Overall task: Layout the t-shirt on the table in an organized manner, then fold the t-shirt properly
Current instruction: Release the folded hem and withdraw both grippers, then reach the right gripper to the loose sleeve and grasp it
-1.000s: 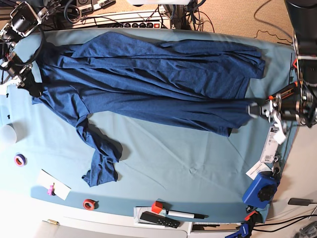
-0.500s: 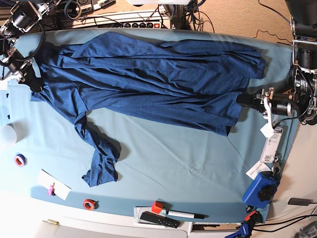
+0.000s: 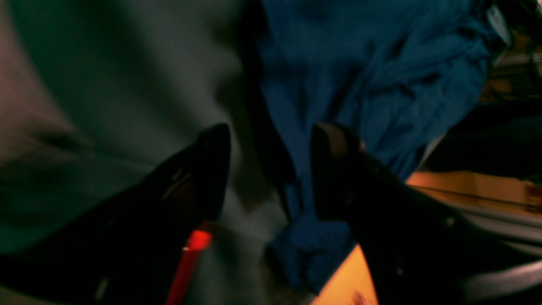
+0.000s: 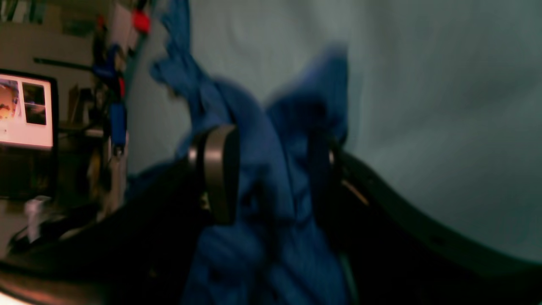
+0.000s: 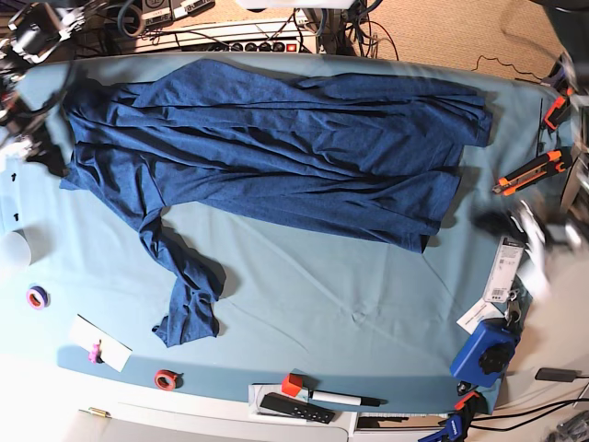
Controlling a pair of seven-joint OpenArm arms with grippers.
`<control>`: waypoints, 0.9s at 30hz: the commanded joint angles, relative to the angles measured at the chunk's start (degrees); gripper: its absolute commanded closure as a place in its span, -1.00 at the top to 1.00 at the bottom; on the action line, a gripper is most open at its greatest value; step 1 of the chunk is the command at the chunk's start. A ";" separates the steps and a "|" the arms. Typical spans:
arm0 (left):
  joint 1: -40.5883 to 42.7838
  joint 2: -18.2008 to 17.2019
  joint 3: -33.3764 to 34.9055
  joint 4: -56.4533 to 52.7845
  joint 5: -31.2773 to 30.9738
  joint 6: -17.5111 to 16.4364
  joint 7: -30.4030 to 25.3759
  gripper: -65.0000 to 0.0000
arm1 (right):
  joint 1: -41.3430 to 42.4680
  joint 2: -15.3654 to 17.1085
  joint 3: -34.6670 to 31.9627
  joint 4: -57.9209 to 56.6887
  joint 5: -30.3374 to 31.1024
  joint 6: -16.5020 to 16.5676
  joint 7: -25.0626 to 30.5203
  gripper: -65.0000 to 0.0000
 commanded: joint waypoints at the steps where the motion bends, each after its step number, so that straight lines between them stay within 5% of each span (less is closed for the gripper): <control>1: -2.75 -1.77 -0.42 0.74 -1.43 -0.08 -0.34 -0.02 | 1.42 2.25 0.24 0.98 1.97 0.14 0.82 -0.19; 7: -9.16 -2.51 -0.42 0.74 -1.43 -0.08 -0.34 -0.02 | 8.72 2.38 0.00 0.98 3.50 0.14 0.82 -0.19; 11: -10.03 -1.88 -0.42 0.74 -1.43 -0.08 -2.73 -0.02 | 15.65 -0.22 -4.13 0.98 -1.40 0.14 0.82 -0.19; 17: -10.01 -1.36 -0.42 0.74 -0.26 -0.08 -5.42 -0.02 | 23.34 -5.90 -20.00 0.94 -23.15 0.14 20.96 -0.19; 22: -10.01 -1.36 -0.42 0.74 0.50 -0.08 -5.44 -0.02 | 30.42 -12.74 -29.46 0.87 -39.56 0.14 31.45 -0.19; 27: -10.01 -1.51 -0.42 0.74 1.60 -0.08 -5.40 -0.02 | 33.46 -18.40 -34.88 0.87 -54.75 -5.22 41.64 -0.19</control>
